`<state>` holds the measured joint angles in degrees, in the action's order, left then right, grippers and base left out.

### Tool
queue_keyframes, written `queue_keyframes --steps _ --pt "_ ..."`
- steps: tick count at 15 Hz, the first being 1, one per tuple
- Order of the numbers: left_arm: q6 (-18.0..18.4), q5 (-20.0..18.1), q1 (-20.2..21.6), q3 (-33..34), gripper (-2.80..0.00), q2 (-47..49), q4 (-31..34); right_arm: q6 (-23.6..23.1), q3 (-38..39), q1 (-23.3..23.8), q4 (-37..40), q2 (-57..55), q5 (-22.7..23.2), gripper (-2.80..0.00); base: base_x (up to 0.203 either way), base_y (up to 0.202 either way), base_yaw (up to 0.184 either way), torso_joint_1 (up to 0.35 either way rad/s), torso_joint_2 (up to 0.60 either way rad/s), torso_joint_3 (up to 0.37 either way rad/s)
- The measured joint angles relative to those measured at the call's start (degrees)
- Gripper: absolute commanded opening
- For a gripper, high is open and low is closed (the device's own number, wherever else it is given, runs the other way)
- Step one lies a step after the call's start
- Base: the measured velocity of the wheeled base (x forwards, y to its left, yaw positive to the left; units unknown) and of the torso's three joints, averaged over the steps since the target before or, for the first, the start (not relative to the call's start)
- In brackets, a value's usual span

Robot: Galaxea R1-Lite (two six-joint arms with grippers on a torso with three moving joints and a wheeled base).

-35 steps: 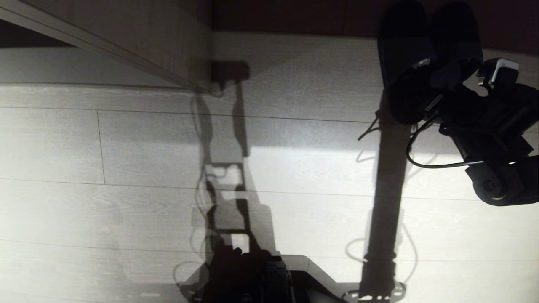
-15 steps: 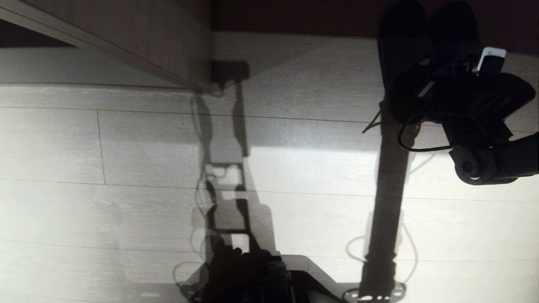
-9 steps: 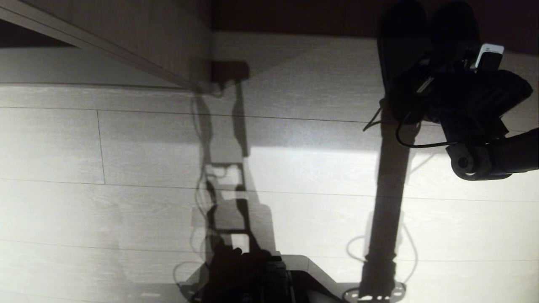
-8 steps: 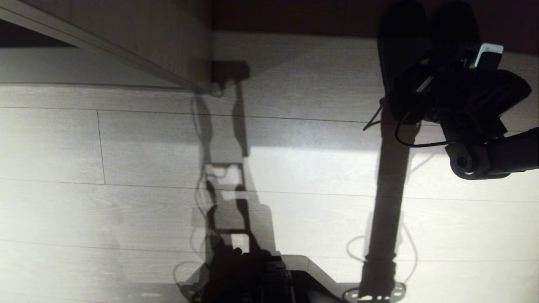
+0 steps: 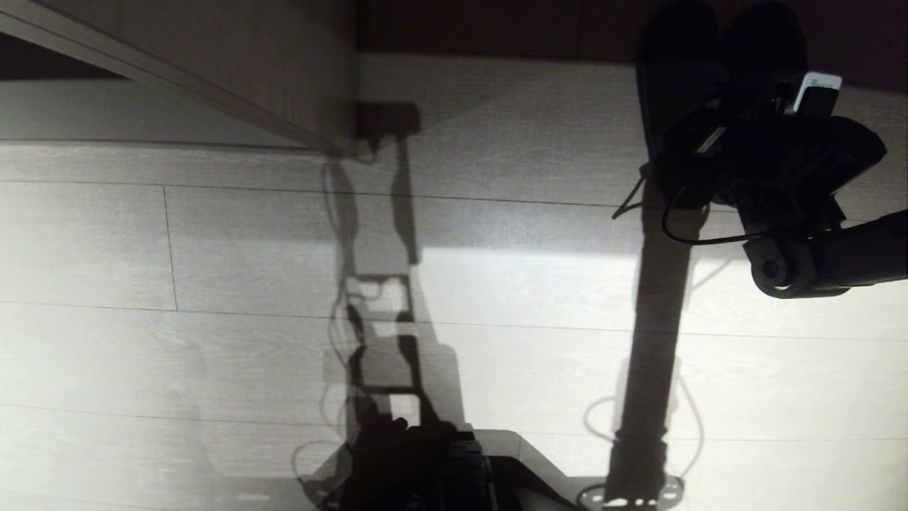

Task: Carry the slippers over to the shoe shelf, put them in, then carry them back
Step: Pick up the slippers on the floor

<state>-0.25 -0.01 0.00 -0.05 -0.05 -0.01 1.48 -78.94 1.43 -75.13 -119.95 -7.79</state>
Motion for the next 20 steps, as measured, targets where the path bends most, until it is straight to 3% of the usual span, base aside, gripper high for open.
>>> queue_keyframes --steps 13,14,20 --pt "0.0 0.0 0.0 0.0 -2.80 0.0 0.0 0.1 -2.3 0.8 0.2 -0.3 0.0 -0.04 0.000 0.000 0.000 0.000 0.00 0.000" --pt "0.0 0.0 0.0 0.0 -2.80 0.0 0.0 0.1 -2.3 0.8 0.2 -0.3 0.0 -2.80 0.000 0.000 0.000 0.000 0.00 0.000" --pt "0.0 0.0 0.0 0.0 -2.80 0.0 0.0 0.2 -2.0 0.8 0.3 0.1 0.0 -2.80 0.000 0.000 0.000 0.000 0.00 0.000"
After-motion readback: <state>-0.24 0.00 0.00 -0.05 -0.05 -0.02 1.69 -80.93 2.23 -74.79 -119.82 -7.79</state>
